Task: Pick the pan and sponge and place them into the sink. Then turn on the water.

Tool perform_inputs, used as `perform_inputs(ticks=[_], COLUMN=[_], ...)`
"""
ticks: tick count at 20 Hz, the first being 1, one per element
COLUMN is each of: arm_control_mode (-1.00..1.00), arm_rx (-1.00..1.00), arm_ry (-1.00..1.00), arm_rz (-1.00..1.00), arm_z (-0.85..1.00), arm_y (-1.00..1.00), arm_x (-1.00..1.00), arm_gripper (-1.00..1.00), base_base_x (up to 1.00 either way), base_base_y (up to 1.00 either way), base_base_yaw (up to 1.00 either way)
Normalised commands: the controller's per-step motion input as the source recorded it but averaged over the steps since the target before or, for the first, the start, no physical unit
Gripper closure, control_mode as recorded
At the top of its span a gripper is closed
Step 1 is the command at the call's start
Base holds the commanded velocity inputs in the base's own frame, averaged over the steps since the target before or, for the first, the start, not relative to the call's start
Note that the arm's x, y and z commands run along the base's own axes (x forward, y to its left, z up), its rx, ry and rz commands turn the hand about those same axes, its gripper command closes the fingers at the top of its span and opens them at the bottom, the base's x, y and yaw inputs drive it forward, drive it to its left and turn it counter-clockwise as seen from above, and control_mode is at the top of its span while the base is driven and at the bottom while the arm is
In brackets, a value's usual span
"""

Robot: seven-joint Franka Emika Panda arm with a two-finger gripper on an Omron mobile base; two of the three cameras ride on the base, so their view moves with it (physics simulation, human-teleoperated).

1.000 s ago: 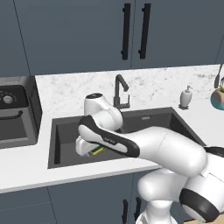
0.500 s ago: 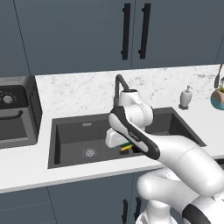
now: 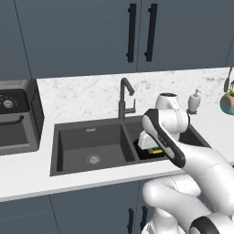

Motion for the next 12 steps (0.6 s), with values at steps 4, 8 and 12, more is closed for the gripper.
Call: perform_inputs(ticks=[4, 8, 12], arm_control_mode=[-1.0, -1.0, -1.0], arm_rx=[0.0, 0.0, 0.0], arm_ry=[0.01, 0.0, 0.0], arm_rz=[-0.08, -0.03, 0.0], arm_z=[-0.09, -0.19, -0.51], arm_y=[-1.0, -0.92, -0.55], arm_x=[0.48, 0.62, 0.7], arm_gripper=[1.0, 1.0, 1.0], base_base_x=[0.0, 0.0, 0.0], base_base_y=[0.0, 0.0, 0.0], base_base_yaw=[0.0, 0.0, 0.0])
